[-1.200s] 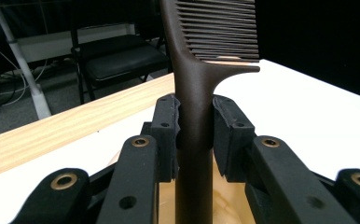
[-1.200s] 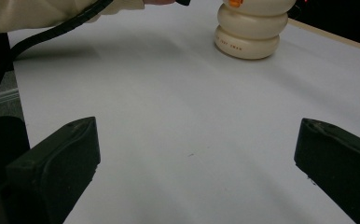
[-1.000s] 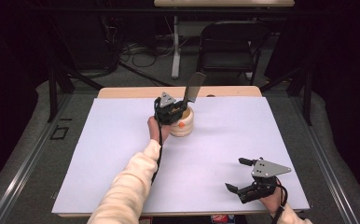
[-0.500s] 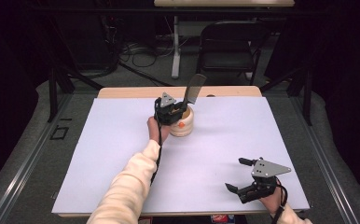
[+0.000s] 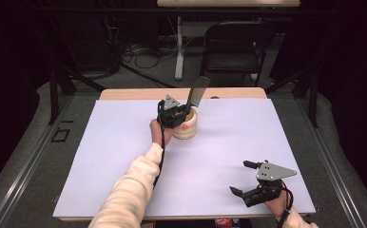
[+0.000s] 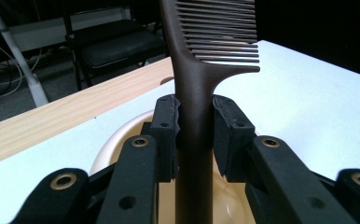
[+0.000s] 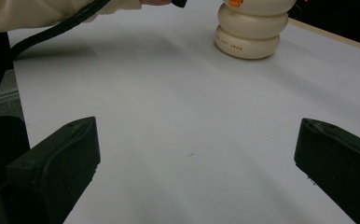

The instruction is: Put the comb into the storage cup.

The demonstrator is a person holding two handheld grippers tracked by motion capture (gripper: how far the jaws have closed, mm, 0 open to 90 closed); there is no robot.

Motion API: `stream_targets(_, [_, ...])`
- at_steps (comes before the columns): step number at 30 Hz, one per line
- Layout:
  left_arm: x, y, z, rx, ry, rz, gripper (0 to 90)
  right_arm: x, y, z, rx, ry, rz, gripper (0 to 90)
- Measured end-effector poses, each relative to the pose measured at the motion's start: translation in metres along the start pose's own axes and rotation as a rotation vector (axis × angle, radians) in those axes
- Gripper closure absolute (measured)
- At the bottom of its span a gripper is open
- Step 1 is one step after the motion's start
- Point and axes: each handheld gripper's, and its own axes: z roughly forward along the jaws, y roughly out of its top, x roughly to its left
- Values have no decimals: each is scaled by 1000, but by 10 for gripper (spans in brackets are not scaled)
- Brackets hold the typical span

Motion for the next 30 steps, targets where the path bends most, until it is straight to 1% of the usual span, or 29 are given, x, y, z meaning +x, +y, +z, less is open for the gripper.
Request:
stream_targets(19, [0, -2, 1, 31, 4, 8, 717, 0, 0, 0, 1, 0, 1, 0])
stream_targets(23, [0, -2, 1, 39, -2, 12, 714, 0, 0, 0, 0, 0, 0, 0])
stream_targets(26, [0, -2, 0, 36, -7, 16, 713, 0, 0, 0, -2, 0, -1, 0])
stream_targets(27, [0, -1, -1, 27, -14, 12, 701, 0, 0, 0, -1, 1, -1, 0])
stream_targets(30, [0, 1, -3, 20, -35, 19, 627, 0, 0, 0, -2, 0, -1, 0])
